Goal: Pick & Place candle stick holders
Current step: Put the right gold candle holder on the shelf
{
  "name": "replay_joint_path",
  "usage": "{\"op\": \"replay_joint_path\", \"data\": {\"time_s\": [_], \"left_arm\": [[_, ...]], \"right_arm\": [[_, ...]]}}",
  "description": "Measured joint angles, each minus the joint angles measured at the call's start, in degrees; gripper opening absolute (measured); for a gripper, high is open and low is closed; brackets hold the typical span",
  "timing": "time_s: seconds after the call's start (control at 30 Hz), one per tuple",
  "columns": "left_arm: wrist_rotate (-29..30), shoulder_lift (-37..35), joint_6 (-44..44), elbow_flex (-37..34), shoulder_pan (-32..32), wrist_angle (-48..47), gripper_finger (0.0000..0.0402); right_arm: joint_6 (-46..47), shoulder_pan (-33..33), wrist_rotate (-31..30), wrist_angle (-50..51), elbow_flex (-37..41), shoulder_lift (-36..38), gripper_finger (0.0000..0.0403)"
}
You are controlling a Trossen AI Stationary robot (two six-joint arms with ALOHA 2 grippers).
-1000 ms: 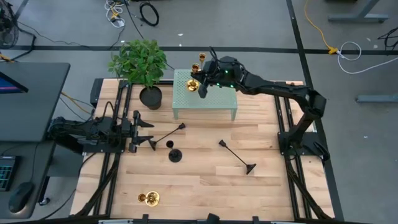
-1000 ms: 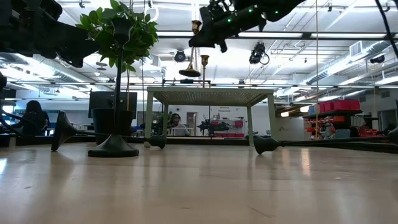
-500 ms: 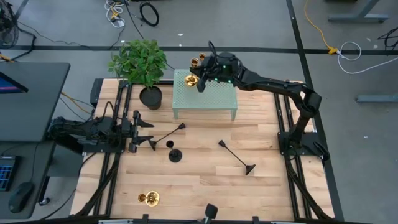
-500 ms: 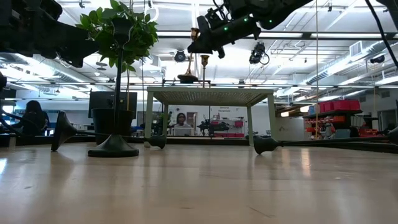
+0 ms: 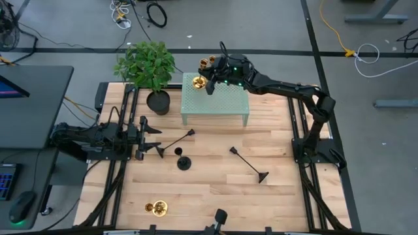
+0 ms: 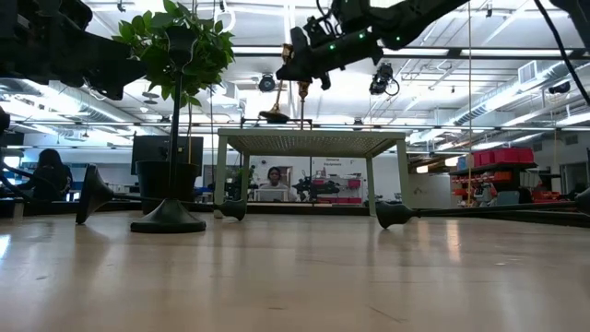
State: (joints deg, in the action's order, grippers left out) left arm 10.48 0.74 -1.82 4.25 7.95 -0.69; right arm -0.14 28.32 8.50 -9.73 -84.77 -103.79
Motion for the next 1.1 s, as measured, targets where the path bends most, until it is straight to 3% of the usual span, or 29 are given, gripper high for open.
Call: {"op": "replay_joint_path", "data": {"time_s": [0.27, 0.7, 0.87, 1.0, 1.1], "left_arm": [[0.0, -0.01, -0.01, 0.0, 0.01, 0.02, 0.0227], [0.44, -0.01, -0.03, 0.0, 0.02, 0.04, 0.0227], [0.42, 0.02, 0.06, 0.0, 0.0, -0.04, 0.0227], [0.35, 0.02, 0.13, 0.0, -0.01, -0.57, 0.0227], [-0.15, 0.02, 0.18, 0.0, 0.01, -1.3, 0.0227]], "right_arm": [[2.34, 1.43, 2.59, -4.43, 0.0, -2.95, 0.0002], [3.14, 2.0, 1.54, -9.26, -0.25, -5.2, 0.0002], [3.32, 1.97, 2.45, -6.54, -8.27, -11.64, 0.0002], [0.96, 1.59, 1.64, 3.3, -17.76, -15.84, 0.0001], [-0.57, 1.05, -0.27, 7.29, -19.78, -16.13, 0.0001]]}}
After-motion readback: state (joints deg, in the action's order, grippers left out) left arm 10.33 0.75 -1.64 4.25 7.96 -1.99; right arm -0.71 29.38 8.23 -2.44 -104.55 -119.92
